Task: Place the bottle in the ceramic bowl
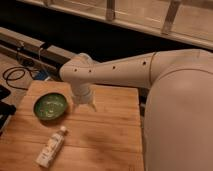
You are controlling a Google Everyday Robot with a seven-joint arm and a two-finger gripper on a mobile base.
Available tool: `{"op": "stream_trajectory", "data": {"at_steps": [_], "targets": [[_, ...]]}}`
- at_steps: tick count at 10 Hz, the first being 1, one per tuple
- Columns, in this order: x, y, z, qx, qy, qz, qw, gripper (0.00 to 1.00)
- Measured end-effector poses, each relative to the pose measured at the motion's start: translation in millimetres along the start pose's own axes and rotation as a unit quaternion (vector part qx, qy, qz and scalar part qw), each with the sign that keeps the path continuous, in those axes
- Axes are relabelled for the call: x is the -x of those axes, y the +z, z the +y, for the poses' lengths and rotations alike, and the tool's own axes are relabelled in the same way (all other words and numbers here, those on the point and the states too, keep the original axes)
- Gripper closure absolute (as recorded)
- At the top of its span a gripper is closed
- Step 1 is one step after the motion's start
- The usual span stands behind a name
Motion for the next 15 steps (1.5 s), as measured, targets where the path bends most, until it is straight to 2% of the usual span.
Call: {"op": "stream_trajectory", "data": {"at_steps": [5, 6, 8, 10, 15], "targets": [[-0.3, -0.5, -0.5, -0.001, 0.0, -0.001, 1.0, 0.35], [-0.6, 0.5, 1.9, 0.005, 0.003, -0.01, 0.9999, 0.35], [-5.6, 5.5, 16.4, 0.029, 0.011, -0.052, 0.9982, 0.35], [-12.4, 8.4, 33.9, 0.051, 0.008, -0.08, 0.9955, 0.35], [-13.8, 8.9, 36.6, 0.052, 0.007, -0.083, 0.9952, 0.35]]}}
